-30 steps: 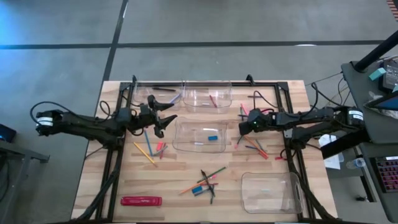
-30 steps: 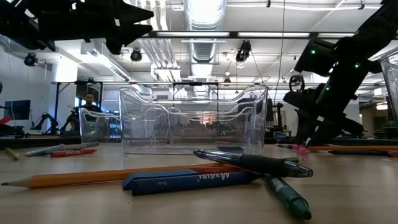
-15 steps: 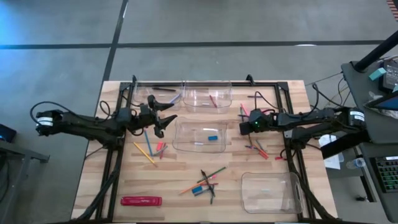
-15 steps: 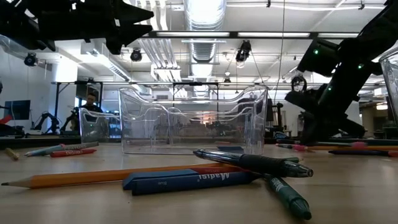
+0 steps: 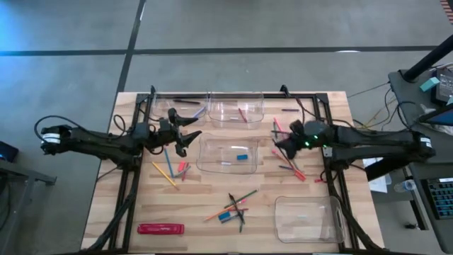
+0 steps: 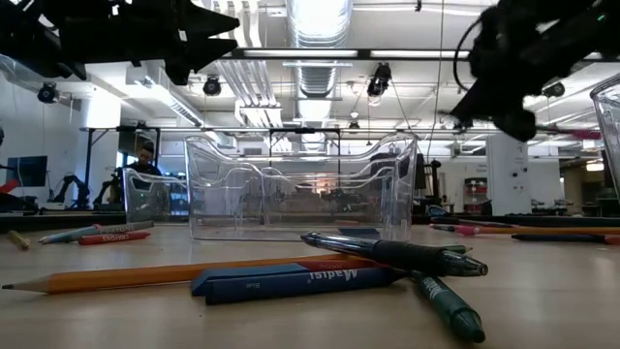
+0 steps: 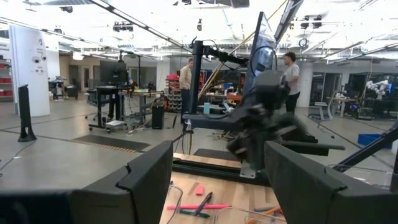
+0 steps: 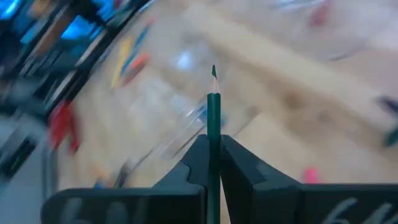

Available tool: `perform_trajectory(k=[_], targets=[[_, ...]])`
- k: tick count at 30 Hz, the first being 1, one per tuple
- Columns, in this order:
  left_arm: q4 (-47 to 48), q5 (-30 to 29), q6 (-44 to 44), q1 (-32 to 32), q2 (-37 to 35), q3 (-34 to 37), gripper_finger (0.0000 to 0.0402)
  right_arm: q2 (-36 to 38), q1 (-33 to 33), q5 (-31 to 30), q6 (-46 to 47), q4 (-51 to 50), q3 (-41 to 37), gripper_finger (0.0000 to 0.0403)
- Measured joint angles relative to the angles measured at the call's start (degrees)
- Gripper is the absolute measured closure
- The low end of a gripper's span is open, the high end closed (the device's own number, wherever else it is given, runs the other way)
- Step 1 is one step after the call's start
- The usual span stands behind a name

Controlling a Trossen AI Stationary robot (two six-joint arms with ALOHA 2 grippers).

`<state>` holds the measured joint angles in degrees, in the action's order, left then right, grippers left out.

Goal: Sort crayons/erasers/pens/pencils in bins
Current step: Put the green pencil into the bottom transparent bin

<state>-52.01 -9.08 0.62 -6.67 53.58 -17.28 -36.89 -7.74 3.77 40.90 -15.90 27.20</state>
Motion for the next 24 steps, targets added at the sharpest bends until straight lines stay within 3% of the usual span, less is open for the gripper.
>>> perform_trajectory(k=[5, 10, 16, 24], targets=[[0.0, -0.3, 0.0, 0.0, 0.0, 0.0, 0.0164, 4.6, 14.1, -0.7, -1.0, -1.6, 0.6, 0.0389], [0.0, -0.3, 0.1, 0.0, 0.0, 0.0, 0.0164, 2.4, 29.5, -8.8, 1.4, -2.2, 3.0, 0.0389], [0.0, -0.4, 0.4, 0.0, 0.0, 0.0, 0.0164, -7.7, 42.5, -14.4, 6.0, -9.1, 10.9, 0.039], [0.0, -0.4, 0.5, 0.0, 0.4, 0.0, 0.0164, -27.0, 51.8, -10.4, 15.3, -21.1, 21.9, 0.039]])
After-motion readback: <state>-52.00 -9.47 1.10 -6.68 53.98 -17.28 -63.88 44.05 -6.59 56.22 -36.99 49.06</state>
